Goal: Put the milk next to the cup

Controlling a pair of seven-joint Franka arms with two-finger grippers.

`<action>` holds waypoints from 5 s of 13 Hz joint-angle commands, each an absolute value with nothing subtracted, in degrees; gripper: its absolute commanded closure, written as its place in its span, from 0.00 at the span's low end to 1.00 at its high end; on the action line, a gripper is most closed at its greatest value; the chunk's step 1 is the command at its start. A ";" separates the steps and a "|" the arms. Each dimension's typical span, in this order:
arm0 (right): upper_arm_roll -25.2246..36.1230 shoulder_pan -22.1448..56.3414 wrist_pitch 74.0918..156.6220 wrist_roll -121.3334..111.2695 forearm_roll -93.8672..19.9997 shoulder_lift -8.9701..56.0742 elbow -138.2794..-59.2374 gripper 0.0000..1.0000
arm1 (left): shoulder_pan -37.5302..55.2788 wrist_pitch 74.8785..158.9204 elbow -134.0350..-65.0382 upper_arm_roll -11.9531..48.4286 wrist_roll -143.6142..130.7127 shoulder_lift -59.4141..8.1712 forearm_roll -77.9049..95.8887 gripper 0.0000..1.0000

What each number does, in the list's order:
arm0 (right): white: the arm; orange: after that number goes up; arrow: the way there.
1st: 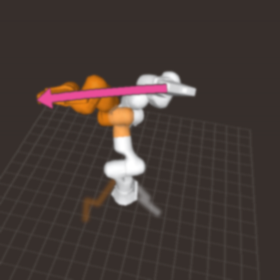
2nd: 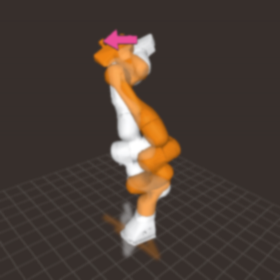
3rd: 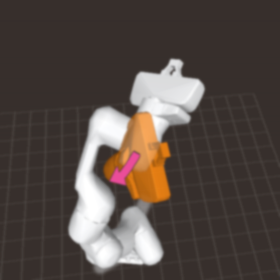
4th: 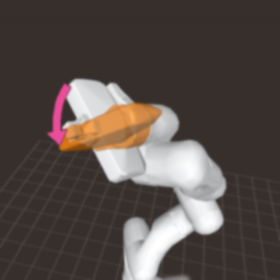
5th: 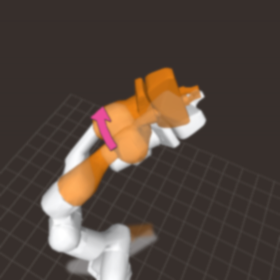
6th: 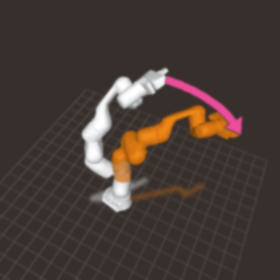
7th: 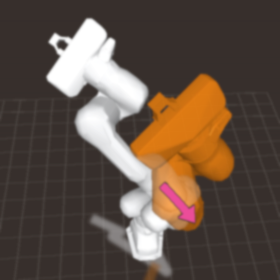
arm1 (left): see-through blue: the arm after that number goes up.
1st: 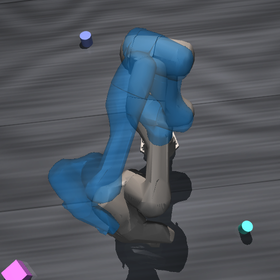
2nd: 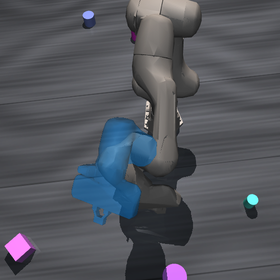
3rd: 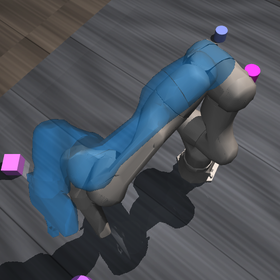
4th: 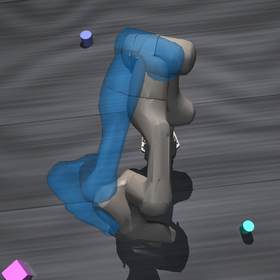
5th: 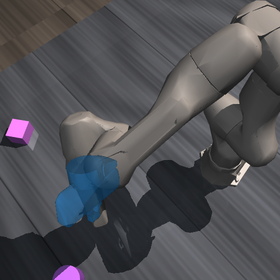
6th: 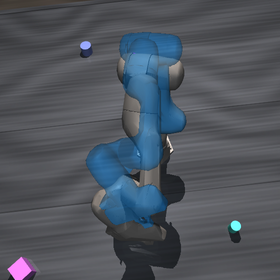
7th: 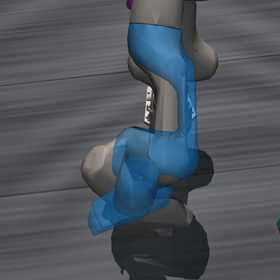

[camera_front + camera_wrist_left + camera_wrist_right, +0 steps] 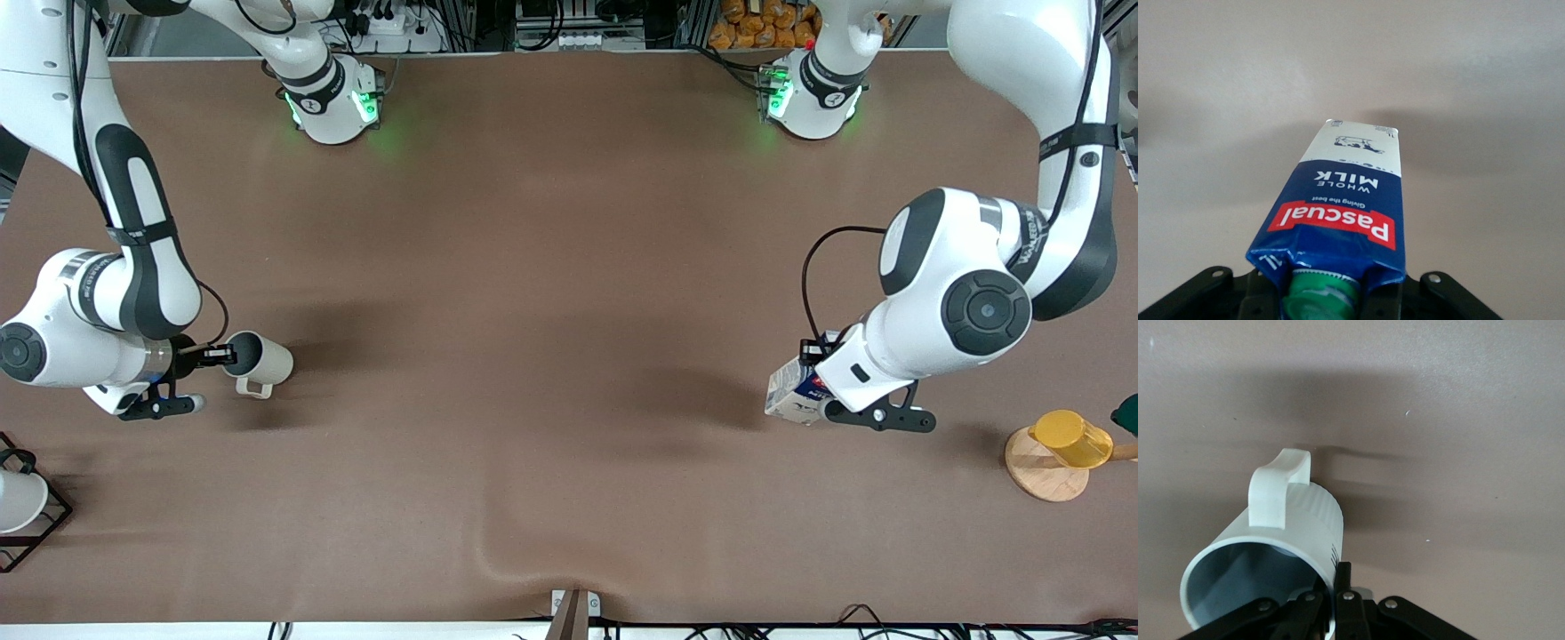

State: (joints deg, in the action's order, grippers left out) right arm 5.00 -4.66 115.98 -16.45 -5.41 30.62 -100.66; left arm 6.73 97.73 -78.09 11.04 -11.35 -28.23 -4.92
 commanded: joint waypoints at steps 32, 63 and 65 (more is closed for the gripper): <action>5.80 40.52 119.39 67.24 -15.56 43.51 -75.52 0.00 | 8.88 90.09 -78.84 21.27 -30.58 -22.06 -3.69 1.00; 6.06 -3.27 92.88 -7.51 -6.60 4.42 -92.95 0.00 | 35.24 106.61 -72.69 16.44 -54.32 -40.96 -2.02 1.00; 5.98 -0.19 94.04 -3.44 -4.15 1.42 -95.97 0.00 | 35.24 106.79 -72.69 16.44 -54.23 -41.66 -2.20 1.00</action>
State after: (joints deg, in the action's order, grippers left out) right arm 6.12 -3.03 91.41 -7.56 -6.68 7.21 -88.78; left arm 34.36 106.56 -74.11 17.26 -54.27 -40.59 -2.79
